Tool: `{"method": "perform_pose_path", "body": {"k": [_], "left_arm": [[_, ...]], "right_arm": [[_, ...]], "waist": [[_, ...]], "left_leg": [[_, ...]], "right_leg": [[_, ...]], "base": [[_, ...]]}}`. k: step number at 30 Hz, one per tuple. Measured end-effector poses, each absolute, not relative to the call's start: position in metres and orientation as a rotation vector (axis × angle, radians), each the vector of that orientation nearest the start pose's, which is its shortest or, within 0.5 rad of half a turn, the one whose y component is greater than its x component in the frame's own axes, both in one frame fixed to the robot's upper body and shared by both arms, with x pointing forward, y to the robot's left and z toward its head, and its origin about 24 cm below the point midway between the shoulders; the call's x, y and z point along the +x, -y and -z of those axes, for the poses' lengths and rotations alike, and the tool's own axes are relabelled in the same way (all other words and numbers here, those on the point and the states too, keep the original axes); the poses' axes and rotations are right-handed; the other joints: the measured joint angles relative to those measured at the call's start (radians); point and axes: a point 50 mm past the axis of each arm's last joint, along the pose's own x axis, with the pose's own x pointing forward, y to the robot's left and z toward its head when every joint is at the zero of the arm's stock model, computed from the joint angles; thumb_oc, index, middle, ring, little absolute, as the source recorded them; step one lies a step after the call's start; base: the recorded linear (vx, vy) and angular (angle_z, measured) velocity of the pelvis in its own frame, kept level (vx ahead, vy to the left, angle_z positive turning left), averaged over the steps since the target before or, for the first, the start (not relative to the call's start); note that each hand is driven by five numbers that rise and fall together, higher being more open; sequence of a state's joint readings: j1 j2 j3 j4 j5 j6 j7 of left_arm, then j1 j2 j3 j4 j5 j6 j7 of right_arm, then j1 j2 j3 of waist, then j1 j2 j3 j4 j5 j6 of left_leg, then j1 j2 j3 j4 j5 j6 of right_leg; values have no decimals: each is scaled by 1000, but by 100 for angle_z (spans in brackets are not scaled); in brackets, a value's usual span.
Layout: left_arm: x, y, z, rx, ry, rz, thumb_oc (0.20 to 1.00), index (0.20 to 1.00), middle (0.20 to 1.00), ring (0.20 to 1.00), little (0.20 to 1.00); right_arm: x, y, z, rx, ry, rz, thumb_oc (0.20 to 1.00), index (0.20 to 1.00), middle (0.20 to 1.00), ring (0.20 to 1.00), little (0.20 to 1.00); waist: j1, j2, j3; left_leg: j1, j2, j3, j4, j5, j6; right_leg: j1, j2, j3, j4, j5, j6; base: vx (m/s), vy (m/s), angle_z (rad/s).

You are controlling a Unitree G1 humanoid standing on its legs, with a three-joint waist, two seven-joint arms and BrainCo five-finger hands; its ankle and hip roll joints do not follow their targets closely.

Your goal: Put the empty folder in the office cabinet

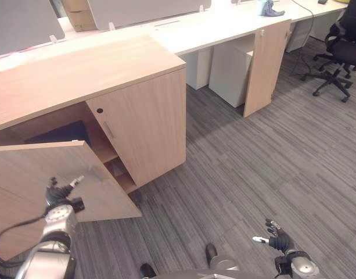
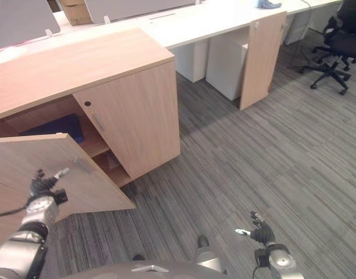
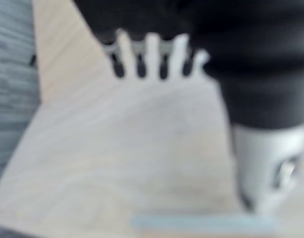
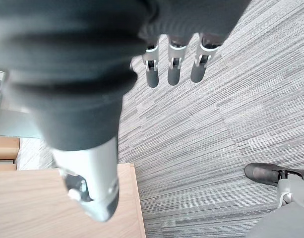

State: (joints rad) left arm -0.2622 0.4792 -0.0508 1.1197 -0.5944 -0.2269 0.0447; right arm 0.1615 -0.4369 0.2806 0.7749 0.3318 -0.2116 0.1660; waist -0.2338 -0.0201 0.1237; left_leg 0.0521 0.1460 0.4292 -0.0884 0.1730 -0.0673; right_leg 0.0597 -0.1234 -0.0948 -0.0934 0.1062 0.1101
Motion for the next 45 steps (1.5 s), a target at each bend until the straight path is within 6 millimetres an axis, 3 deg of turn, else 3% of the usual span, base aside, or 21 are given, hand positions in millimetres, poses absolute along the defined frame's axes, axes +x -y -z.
{"method": "perform_pose_path", "body": {"k": [1, 2, 3, 5, 6, 8, 9, 11, 13, 16, 19, 20, 23, 27, 32, 36, 38, 40, 42, 43, 45], "left_arm": [[225, -321, 59, -40, -518, -493, 1000, 1000, 1000, 1000, 1000], [203, -282, 90, -109, -598, -391, 1000, 1000, 1000, 1000, 1000], [203, -282, 90, -109, -598, -391, 1000, 1000, 1000, 1000, 1000], [166, -224, 123, -213, -713, -274, 1000, 1000, 1000, 1000, 1000], [166, -224, 123, -213, -713, -274, 1000, 1000, 1000, 1000, 1000], [126, -183, 143, -308, -830, -212, 1000, 1000, 1000, 1000, 1000], [110, -177, 150, -331, -882, -211, 1000, 1000, 1000, 1000, 1000], [83, -187, 158, -324, -980, -239, 1000, 1000, 1000, 1000, 1000], [74, -199, 161, -304, -1023, -267, 1000, 1000, 1000, 1000, 1000], [74, -199, 161, -304, -1023, -267, 1000, 1000, 1000, 1000, 1000], [36, -232, 166, -199, -1186, -289, 1000, 1000, 1000, 1000, 1000], [32, -236, 166, -164, -1212, -262, 1000, 1000, 1000, 1000, 1000], [31, -235, 168, -160, -1273, -214, 1000, 1000, 1000, 1000, 1000], [38, -235, 167, -177, -1286, -169, 1000, 1000, 1000, 1000, 1000], [81, -226, 162, -163, -1182, -71, 1000, 1000, 1000, 1000, 1000], [79, -219, 164, -188, -1215, -59, 1000, 1000, 1000, 1000, 1000], [75, -218, 165, -195, -1230, -62, 1000, 1000, 1000, 1000, 1000], [55, -213, 170, -220, -1292, -75, 1000, 1000, 1000, 1000, 1000], [47, -212, 172, -261, -1335, -104, 1000, 1000, 1000, 1000, 1000], [45, -217, 171, -265, -1341, -121, 1000, 1000, 1000, 1000, 1000], [48, -208, 173, -284, -1362, -99, 1000, 1000, 1000, 1000, 1000]], "right_arm": [[127, 249, 113, -134, -777, -111, 1000, 1000, 1000, 1000, 1000], [127, 241, 116, -118, -773, -117, 1000, 1000, 1000, 1000, 1000], [127, 241, 116, -118, -773, -117, 1000, 1000, 1000, 1000, 1000], [132, 226, 118, -85, -755, -139, 1000, 1000, 1000, 1000, 1000], [132, 226, 118, -85, -755, -139, 1000, 1000, 1000, 1000, 1000], [134, 215, 120, -76, -747, -162, 1000, 1000, 1000, 1000, 1000], [137, 212, 120, -71, -746, -162, 1000, 1000, 1000, 1000, 1000], [142, 208, 120, -63, -738, -152, 1000, 1000, 1000, 1000, 1000], [142, 210, 126, -70, -771, -124, 1000, 1000, 1000, 1000, 1000], [142, 210, 126, -70, -771, -124, 1000, 1000, 1000, 1000, 1000], [130, 181, 143, 6, -858, -123, 1000, 1000, 1000, 1000, 1000], [125, 177, 147, 4, -886, -123, 1000, 1000, 1000, 1000, 1000], [112, 174, 154, -21, -952, -139, 1000, 1000, 1000, 1000, 1000], [122, 171, 152, -69, -937, -183, 1000, 1000, 1000, 1000, 1000], [141, 170, 147, -85, -920, -234, 1000, 1000, 1000, 1000, 1000], [117, 179, 161, -61, -1141, -256, 1000, 1000, 1000, 1000, 1000], [102, 185, 165, -62, -1216, -254, 1000, 1000, 1000, 1000, 1000], [86, 193, 168, -76, -1280, -250, 1000, 1000, 1000, 1000, 1000], [73, 187, 173, 19, -1415, -189, 1000, 1000, 1000, 1000, 1000], [66, 180, 175, 57, -1461, -204, 1000, 1000, 1000, 1000, 1000], [65, 182, 175, 63, -1470, -193, 1000, 1000, 1000, 1000, 1000]], "waist": [[0, 0, 0], [34, -1, -1], [34, -1, -1], [87, -3, -2], [87, -3, -2], [112, -6, -3], [145, -7, -3], [183, -17, -1], [195, -30, -1], [195, -30, -1], [258, -87, 14], [267, -102, 15], [271, -143, 24], [270, -145, 45], [264, -90, 51], [265, -57, 22], [266, -63, 24], [269, -17, 12], [257, -18, 0], [262, -56, -37], [249, -78, -45]], "left_leg": [[0, 0, 0, 0, 0, 0], [7, -1, -16, 0, -3, -1], [7, -1, -16, 0, -3, -1], [-1, -2, -42, 0, -1, -2], [-1, -2, -42, 0, -1, -2], [-4, -8, -68, 0, -1, -3], [-11, -8, -79, 0, -1, -3], [-20, -18, -101, 1, -2, -1], [-29, -51, -136, 11, -8, 8], [-29, -51, -136, 11, -8, 8], [-56, -112, -144, 2, -20, 40], [-68, -125, -166, 8, -36, 64], [-126, -138, -191, 81, -43, 84], [-142, -133, -229, 83, -56, 108], [-133, -121, -260, 0, -41, 82], [-127, -124, -279, 1, -58, 38], [-155, -138, -275, 131, -91, 82], [-162, -132, -282, 203, -128, 104], [-109, -135, -304, 123, -118, 90], [-110, -160, -303, 76, -110, 81], [-98, -169, -302, 75, -92, 94]], "right_leg": [[0, 0, 0, 0, 0, 0], [13, 0, -16, 0, -9, -6], [13, 0, -16, 0, -9, -6], [23, 0, -39, 0, -20, -5], [23, 0, -39, 0, -20, -5], [32, -2, -62, 0, -35, -11], [33, -5, -83, 0, -35, -11], [39, -14, -106, 0, -37, -12], [49, -45, -141, 0, -38, -4], [49, -45, -141, 0, -38, -4], [50, -95, -155, 4, -45, 15], [51, -109, -175, 9, -41, 38], [28, -125, -185, 31, -74, 40], [-19, -55, -118, 149, -131, -30], [4, 15, -45, 79, -165, -21], [49, 23, -22, 1, -163, -22], [50, -5, -32, 1, -139, -44], [72, 3, -28, 5, -127, -31], [102, 31, -59, 1, -130, -36], [99, 44, -57, 1, -144, -60], [102, 28, -73, 1, -130, -52]], "base": [[-44, -64, 21], [-23, -26, 16], [-47, -35, 29], [-41, -7, 23], [-99, -17, 29], [-118, 4, 34], [-95, 64, 31], [-94, 73, 39], [-80, 55, 44], [-28, 8, 11], [-160, 31, 33], [-70, -3, 53], [-30, 2, 45], [6, 0, 51], [50, -54, 36], [22, -18, 8], [58, -33, -20], [305, -142, -39], [171, -63, 3], [124, -36, 46], [85, -26, 47]]}}
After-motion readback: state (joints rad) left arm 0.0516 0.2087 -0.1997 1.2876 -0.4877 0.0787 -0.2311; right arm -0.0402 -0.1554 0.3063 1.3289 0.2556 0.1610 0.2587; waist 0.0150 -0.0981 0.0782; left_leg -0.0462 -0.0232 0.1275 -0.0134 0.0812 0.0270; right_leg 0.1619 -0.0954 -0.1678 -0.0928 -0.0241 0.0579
